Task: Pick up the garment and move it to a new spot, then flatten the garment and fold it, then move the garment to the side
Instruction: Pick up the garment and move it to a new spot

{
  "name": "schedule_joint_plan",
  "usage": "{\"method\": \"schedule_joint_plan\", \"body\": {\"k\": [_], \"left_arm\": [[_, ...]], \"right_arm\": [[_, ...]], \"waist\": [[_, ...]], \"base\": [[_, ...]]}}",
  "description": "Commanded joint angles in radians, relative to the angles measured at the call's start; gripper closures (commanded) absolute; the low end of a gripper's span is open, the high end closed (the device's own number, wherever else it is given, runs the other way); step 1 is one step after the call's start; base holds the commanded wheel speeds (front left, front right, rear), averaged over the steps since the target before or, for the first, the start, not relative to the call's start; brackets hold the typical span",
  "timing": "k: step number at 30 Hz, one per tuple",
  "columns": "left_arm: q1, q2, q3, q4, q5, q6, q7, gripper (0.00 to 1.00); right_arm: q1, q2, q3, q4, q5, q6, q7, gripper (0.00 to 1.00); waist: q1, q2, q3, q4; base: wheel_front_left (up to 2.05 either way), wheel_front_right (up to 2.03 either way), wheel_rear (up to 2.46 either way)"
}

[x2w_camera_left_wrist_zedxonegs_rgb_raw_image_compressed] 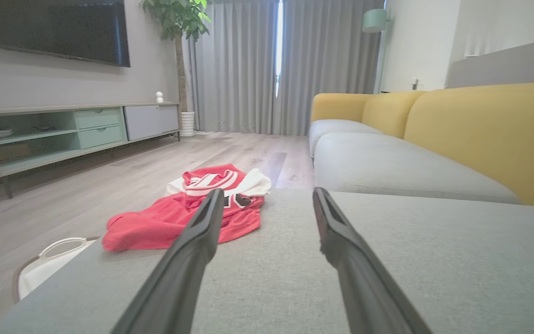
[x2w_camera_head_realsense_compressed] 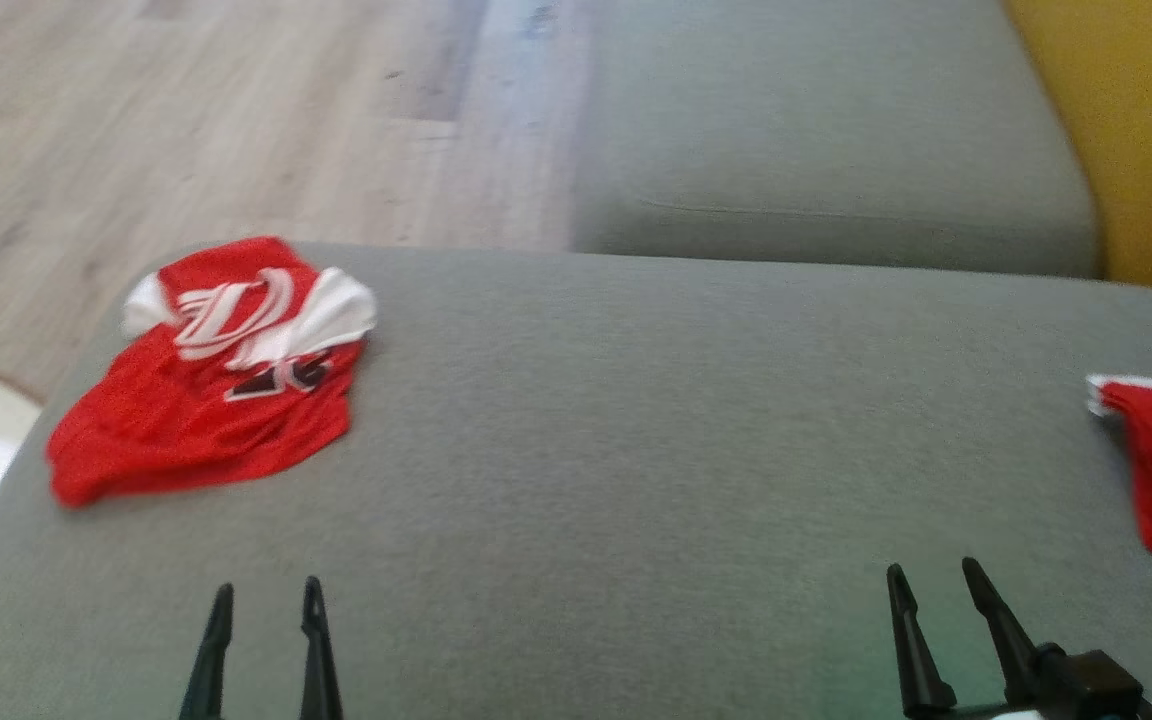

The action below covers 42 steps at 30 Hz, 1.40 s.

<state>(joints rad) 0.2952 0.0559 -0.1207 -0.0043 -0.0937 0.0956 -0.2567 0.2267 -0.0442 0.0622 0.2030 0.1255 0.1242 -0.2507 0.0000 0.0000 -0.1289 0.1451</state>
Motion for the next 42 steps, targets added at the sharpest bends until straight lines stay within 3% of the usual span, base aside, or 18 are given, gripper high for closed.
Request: {"method": "schedule_joint_plan", "body": {"k": [1,9,19,23,28,31,35,42], "left_arm": [[-0.041,-0.006,0.045,-0.032,0.008,-0.001,-0.005,0.0],[-0.026,-0.006,0.089,-0.04,0.0,0.009,-0.005,0.0],[-0.072,-0.006,0.108,-0.058,0.008,0.008,-0.005,0.0],[-0.221,0.012,0.136,-0.069,0.014,-0.031,-0.005,0.0],[-0.498,0.049,0.137,-0.034,0.033,-0.077,-0.005,0.0],[-0.698,0.066,0.134,0.061,0.029,-0.105,-0.005,0.0],[-0.954,0.084,0.106,0.31,0.039,-0.136,0.005,0.0],[-1.331,0.104,0.117,0.795,-0.022,-0.178,0.175,0.0]], "right_arm": [[-0.031,-0.006,0.026,-0.036,0.01,0.007,-0.011,0.0],[-0.041,-0.006,0.043,-0.037,0.017,0.007,-0.011,0.0],[-0.039,-0.006,0.027,-0.04,-0.027,0.007,-0.011,0.0],[-0.067,-0.034,0.009,-0.065,-0.08,0.007,-0.011,0.0],[-0.123,-0.12,-0.004,-0.107,-0.109,0.007,-0.011,0.0],[-0.151,-0.171,-0.019,-0.145,-0.122,0.007,-0.011,0.0],[-0.165,-0.229,-0.026,-0.193,-0.133,0.007,-0.011,0.0],[-0.197,-0.308,-0.02,-0.304,-0.14,0.007,0.008,0.0]], "waist": [[0.0,0.0,0.009,0.082],[0.0,0.0,0.027,0.231],[0.0,0.0,0.096,0.303],[0.0,0.0,0.222,0.297],[0.0,0.0,0.378,0.284],[0.0,0.0,0.461,0.281],[0.0,0.0,0.534,0.273],[0.0,0.0,0.66,0.219]], "base": [[0.0,0.0,0.0],[0.0,0.0,0.0],[0.0,0.0,0.0],[0.0,0.0,0.0],[0.0,0.0,0.0],[0.0,0.0,0.0],[0.0,0.0,0.0],[0.0,0.0,0.0]]}}
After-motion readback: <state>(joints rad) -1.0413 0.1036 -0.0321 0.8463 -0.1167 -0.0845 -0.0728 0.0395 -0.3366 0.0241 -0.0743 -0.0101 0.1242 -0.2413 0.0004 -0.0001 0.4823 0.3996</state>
